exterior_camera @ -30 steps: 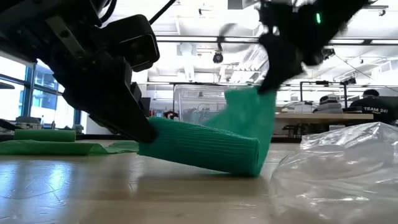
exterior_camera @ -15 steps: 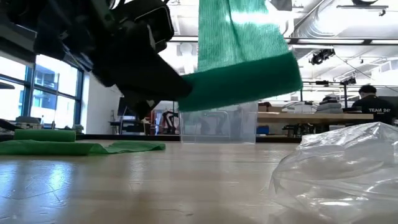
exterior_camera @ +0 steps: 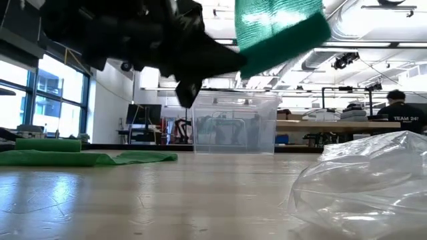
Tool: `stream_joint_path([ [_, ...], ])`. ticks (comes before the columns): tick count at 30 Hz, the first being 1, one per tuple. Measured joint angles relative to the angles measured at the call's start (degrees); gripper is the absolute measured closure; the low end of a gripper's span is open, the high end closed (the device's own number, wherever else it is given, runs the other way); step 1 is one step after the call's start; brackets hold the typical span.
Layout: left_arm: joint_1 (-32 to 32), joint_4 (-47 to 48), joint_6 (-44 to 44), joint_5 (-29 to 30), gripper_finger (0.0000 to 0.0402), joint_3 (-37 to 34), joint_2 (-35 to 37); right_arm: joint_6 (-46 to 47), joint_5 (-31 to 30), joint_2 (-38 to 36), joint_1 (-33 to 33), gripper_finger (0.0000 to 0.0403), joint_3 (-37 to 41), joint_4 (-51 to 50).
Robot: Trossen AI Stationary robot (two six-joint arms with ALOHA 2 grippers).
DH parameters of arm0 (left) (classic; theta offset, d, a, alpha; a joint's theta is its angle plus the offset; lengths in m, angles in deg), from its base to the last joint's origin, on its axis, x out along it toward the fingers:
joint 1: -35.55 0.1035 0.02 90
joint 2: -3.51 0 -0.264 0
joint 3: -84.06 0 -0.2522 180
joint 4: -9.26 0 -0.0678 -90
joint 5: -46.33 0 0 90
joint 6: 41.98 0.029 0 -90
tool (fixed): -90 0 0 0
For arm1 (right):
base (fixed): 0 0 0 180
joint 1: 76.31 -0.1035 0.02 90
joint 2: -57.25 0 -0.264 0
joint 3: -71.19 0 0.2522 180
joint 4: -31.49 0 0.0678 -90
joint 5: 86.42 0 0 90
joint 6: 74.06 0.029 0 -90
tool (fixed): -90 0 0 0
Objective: Roll bandage
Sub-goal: Roll the blue bandage
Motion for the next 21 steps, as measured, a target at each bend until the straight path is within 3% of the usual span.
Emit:
stream_joint_path([
  [5,0.4,-2.8,1.9,3.0,0.0402,0.0,0.0,7.0,-0.4,3.5,-0.2,0.0403,4.0,0.3],
  [10,-1.0,-2.9,6.0,7.7,0.0401,0.0,0.0,4.4,-0.2,6.4,-0.5,0.0403,4.5,0.0],
  [16,-5.5,-1.7,17.8,16.2,0.0401,0.0,1.8,2.5,-0.5,8.0,-0.7,0.0403,4.5,0.4],
  [21,-8.1,5.1,21.2,18.8,0.0401,0.0,2.5,-2.8,-10.0,6.3,-1.6,0.0403,-0.6,1.1],
])
